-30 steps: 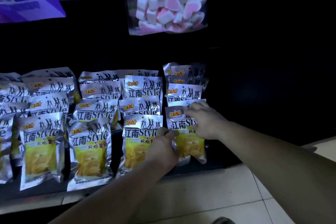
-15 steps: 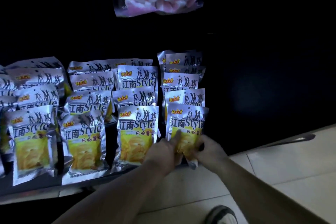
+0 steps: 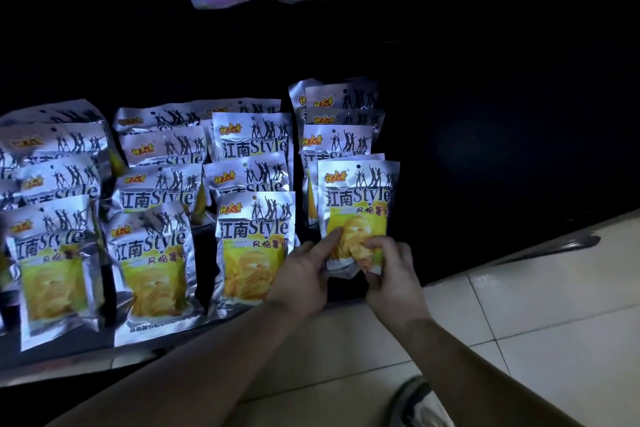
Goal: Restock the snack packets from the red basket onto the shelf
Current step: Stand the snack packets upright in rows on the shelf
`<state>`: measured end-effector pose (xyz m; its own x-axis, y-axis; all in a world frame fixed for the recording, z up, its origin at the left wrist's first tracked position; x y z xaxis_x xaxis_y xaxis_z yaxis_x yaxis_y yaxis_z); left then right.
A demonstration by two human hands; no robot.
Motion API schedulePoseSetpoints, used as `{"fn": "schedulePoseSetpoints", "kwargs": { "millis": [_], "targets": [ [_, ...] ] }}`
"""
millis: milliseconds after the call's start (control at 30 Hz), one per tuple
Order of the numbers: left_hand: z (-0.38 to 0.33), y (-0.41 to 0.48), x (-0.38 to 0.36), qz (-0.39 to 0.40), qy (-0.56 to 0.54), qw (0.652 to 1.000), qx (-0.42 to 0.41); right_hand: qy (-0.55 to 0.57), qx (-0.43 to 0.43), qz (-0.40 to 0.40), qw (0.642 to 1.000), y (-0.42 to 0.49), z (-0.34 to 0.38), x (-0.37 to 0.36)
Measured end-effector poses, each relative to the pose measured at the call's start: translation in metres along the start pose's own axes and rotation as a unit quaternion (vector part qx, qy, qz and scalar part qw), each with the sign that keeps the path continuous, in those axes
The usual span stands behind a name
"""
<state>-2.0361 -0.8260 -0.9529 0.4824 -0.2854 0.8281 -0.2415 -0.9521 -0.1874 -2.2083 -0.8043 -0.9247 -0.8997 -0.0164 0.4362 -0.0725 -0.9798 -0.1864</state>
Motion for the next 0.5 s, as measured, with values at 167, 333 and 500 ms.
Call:
{"fn": "schedulePoseSetpoints", "kwargs": {
  "millis": [167,333,500],
  "targets": [
    [0.009,-0.003,0.000,0.028,-0.042,0.998,0.023,-0.045,0.022,0.032,0.998,0.008,-0.010,0.009],
    [0.007,0.001,-0.002,0.032,-0.032,0.999,0.023,-0.083,0.013,0.080,0.993,0.022,-0.024,0.013],
    [0.001,0.003,-0.008,0.038,-0.050,0.998,0.030,-0.092,0.022,0.037,0.995,0.025,-0.032,0.017]
  ]
}}
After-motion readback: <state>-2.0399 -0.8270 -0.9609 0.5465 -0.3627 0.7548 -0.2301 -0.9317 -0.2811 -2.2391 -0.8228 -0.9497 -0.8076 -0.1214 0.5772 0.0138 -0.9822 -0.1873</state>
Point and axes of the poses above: each hand's wrist, its own y-axis towards the middle knuckle, its own x-axis out of the back of the hand, z = x × y, the point moved 5 cm from there along y, towards the middle knuckle, and after that the axes turned 14 degrees about y, right-handed, at the moved point
